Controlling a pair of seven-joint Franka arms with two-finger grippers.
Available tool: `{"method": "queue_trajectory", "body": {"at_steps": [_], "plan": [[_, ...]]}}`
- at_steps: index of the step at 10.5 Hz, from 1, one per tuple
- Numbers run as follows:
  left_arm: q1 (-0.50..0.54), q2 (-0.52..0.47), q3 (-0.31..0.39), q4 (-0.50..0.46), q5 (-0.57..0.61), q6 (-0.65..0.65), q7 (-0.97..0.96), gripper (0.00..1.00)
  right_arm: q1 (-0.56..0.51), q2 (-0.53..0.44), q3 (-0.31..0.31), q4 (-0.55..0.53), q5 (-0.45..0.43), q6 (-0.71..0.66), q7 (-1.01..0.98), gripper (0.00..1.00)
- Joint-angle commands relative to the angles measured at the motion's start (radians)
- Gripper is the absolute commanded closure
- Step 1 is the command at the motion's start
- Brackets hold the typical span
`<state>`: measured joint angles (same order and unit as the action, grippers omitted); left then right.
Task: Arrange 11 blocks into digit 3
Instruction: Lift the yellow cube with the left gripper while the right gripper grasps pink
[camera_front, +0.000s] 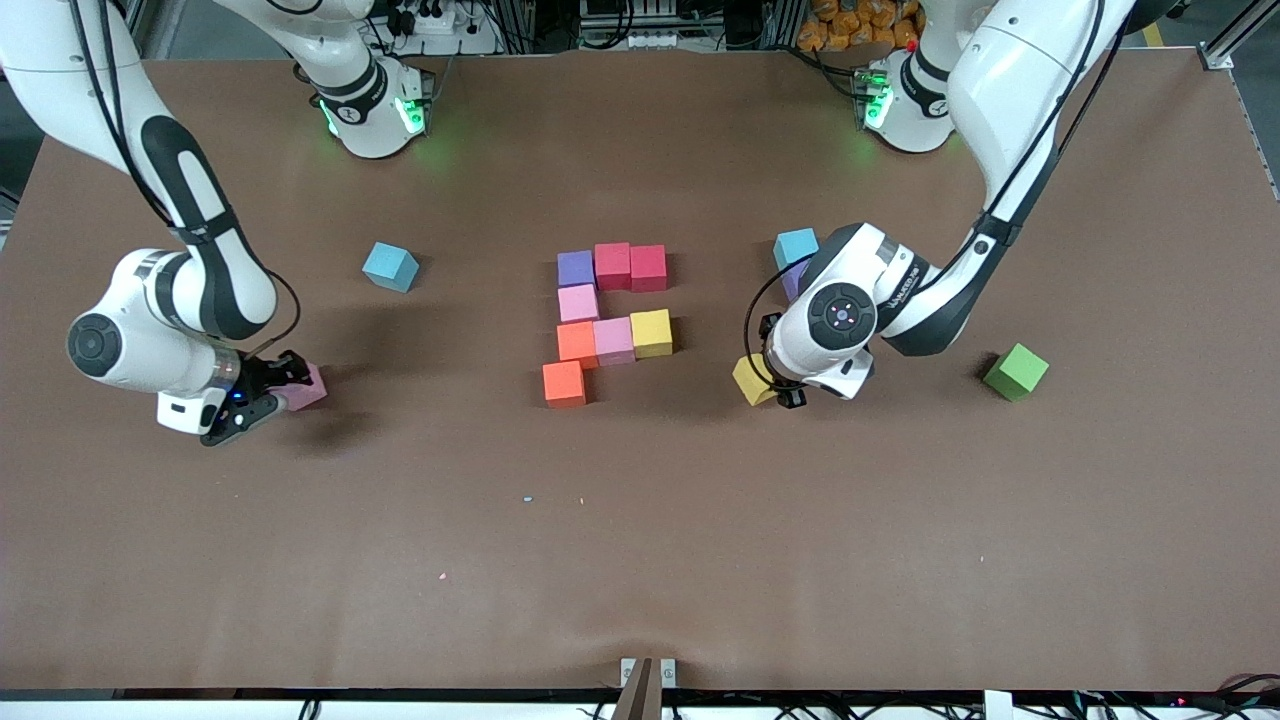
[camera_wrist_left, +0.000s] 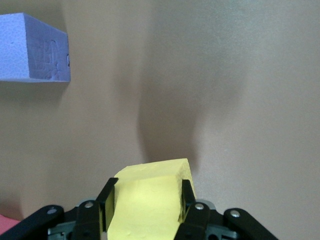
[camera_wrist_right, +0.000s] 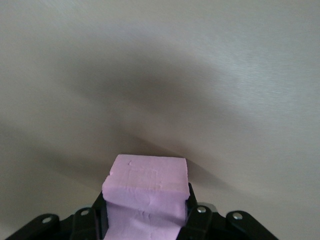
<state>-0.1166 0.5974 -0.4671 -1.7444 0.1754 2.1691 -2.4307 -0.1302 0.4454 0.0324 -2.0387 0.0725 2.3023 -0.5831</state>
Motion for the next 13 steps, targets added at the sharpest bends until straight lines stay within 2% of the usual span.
{"method": "queue_trajectory", "body": {"at_steps": [1,2,3,5,6,8,10,13], "plan": [[0.008,-0.011,-0.002,0.042,0.006,-0.017,0.056,1.0,0.004,-0.057,0.052,-0.032,0.027,-0.056,0.199,1.0],[0.009,-0.021,-0.022,0.078,-0.005,-0.04,0.053,1.0,0.006,-0.068,0.076,-0.037,0.035,-0.066,0.303,1.0],[0.012,-0.028,-0.031,0.116,-0.01,-0.117,0.056,1.0,0.006,-0.074,0.093,-0.037,0.065,-0.09,0.398,1.0],[0.021,-0.018,-0.03,0.215,-0.042,-0.198,0.059,1.0,0.007,-0.074,0.127,-0.04,0.113,-0.103,0.517,1.0],[0.018,-0.016,-0.028,0.221,-0.049,-0.198,0.059,1.0,0.009,-0.074,0.148,-0.04,0.121,-0.101,0.584,1.0],[0.02,-0.015,-0.028,0.215,-0.05,-0.202,0.061,1.0,0.017,-0.071,0.23,-0.038,0.133,-0.074,0.678,1.0],[0.021,-0.015,-0.028,0.217,-0.05,-0.202,0.061,1.0,0.127,-0.07,0.235,-0.035,0.13,-0.003,0.783,1.0],[0.021,-0.013,-0.028,0.217,-0.051,-0.202,0.061,1.0,0.188,-0.068,0.233,-0.031,0.106,0.032,0.812,1.0]]}}
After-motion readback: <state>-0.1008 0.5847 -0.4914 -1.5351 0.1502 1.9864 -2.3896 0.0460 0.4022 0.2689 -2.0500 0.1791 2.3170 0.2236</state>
